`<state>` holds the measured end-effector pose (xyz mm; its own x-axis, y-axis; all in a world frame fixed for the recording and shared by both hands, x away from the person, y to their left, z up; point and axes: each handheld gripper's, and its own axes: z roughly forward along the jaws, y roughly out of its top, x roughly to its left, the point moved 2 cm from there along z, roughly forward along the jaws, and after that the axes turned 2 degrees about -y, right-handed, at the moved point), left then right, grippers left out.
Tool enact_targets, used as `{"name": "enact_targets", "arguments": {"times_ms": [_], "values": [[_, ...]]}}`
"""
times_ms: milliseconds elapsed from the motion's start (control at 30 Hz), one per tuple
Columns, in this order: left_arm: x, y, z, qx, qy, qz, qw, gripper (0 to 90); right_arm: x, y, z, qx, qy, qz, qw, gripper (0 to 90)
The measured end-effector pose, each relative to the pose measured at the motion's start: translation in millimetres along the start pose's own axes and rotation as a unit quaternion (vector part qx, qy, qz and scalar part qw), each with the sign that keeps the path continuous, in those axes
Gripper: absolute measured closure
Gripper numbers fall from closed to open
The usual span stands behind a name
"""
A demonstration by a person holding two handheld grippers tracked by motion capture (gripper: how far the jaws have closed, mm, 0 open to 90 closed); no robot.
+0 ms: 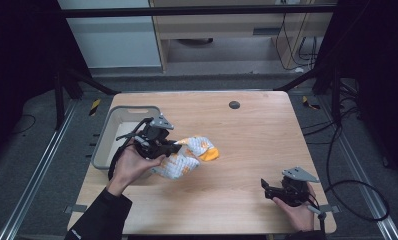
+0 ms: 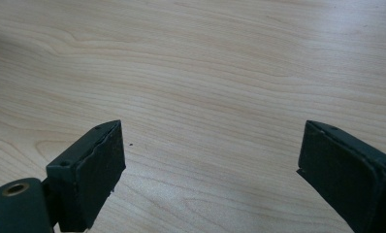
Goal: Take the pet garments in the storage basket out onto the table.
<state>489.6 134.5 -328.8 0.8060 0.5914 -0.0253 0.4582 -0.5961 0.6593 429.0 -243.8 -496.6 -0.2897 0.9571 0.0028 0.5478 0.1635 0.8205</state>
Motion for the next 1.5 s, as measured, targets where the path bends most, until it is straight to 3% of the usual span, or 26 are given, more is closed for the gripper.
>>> {"name": "enact_targets", "arguments": {"times_ms": [567, 1500], "values": [[-17.2, 3.8, 30.1, 0.026, -0.023, 0.028, 0.999, 81.4, -1.1, 0.5, -0.8, -0.004, -0.003, 0.003, 1.0, 9.5], [-37.4, -4.8, 85.1, 0.051, -0.049, 0.044, 0.9965, 81.0, -1.0, 0.5, -1.1, -0.006, -0.006, 0.0, 1.0, 9.4]]}}
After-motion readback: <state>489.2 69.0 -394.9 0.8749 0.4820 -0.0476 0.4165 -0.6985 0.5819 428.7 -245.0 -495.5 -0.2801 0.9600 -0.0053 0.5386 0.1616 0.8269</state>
